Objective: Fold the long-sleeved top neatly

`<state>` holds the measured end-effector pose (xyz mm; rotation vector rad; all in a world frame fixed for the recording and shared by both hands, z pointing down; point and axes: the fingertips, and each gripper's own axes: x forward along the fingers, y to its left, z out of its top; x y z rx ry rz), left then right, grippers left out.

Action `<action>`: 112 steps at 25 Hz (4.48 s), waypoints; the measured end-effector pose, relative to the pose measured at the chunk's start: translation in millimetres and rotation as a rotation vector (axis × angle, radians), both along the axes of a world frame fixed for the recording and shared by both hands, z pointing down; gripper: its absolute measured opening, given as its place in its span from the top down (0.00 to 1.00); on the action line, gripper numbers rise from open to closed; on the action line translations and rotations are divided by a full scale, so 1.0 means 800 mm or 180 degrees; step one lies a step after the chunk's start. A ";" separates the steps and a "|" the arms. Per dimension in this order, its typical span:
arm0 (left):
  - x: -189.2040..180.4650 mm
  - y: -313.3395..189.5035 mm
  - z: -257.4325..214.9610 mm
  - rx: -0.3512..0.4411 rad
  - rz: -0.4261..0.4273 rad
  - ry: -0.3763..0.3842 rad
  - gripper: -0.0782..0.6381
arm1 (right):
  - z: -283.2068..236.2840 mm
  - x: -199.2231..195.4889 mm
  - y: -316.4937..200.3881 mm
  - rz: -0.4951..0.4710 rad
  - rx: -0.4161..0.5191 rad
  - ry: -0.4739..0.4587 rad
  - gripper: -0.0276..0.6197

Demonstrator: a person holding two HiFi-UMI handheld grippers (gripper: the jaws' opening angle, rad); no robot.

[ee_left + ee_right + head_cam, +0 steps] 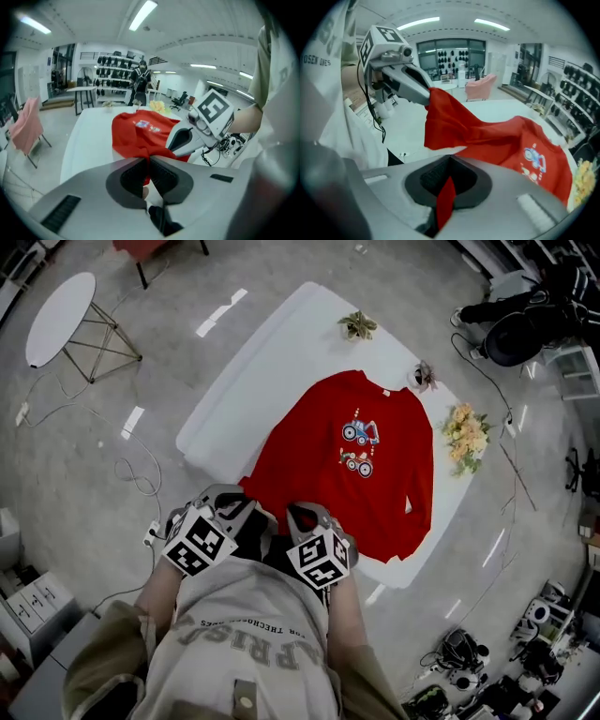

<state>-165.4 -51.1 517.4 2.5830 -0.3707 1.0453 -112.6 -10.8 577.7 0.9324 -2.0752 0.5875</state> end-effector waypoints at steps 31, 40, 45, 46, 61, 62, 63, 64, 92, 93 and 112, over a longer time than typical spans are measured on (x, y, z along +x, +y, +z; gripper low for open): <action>0.079 -0.052 0.069 0.0750 0.0188 -0.1449 0.51 | 0.006 0.152 0.048 0.0610 -0.0082 -0.0279 0.87; 0.137 -0.117 0.078 0.1055 0.0750 -0.1324 0.51 | -0.010 0.280 0.081 0.2552 -0.0626 -0.1434 0.88; 0.209 -0.150 0.085 0.1562 0.1597 -0.1331 0.51 | 0.019 0.304 0.117 0.2610 -0.0732 -0.0539 0.38; 0.221 -0.153 0.088 0.1669 0.1781 -0.1349 0.51 | 0.007 0.303 0.118 0.2644 -0.0638 -0.0474 0.37; 0.224 -0.194 0.066 0.2195 0.3176 -0.1516 0.84 | -0.025 0.285 0.049 0.2870 0.0105 -0.0072 0.95; 0.217 -0.207 0.054 0.2229 0.3173 -0.1544 0.84 | -0.039 0.274 0.049 0.2910 0.0153 -0.0398 0.95; 0.211 -0.220 0.043 0.2245 0.3160 -0.1576 0.84 | -0.054 0.264 0.049 0.2983 0.0216 -0.0765 0.95; 0.207 -0.234 0.034 0.2248 0.3142 -0.1610 0.84 | -0.070 0.256 0.049 0.3099 0.0287 -0.1164 0.95; 0.223 -0.171 0.126 0.0927 0.1567 -0.0986 0.79 | -0.011 0.307 0.104 0.3535 -0.0096 -0.0093 0.85; 0.213 -0.175 0.116 0.0924 0.1552 -0.0913 0.80 | -0.024 0.309 0.108 0.3635 -0.0002 -0.0229 0.86; 0.179 -0.111 0.106 0.1215 0.1990 -0.0936 0.53 | -0.015 0.264 0.097 0.2651 0.0006 -0.0044 0.52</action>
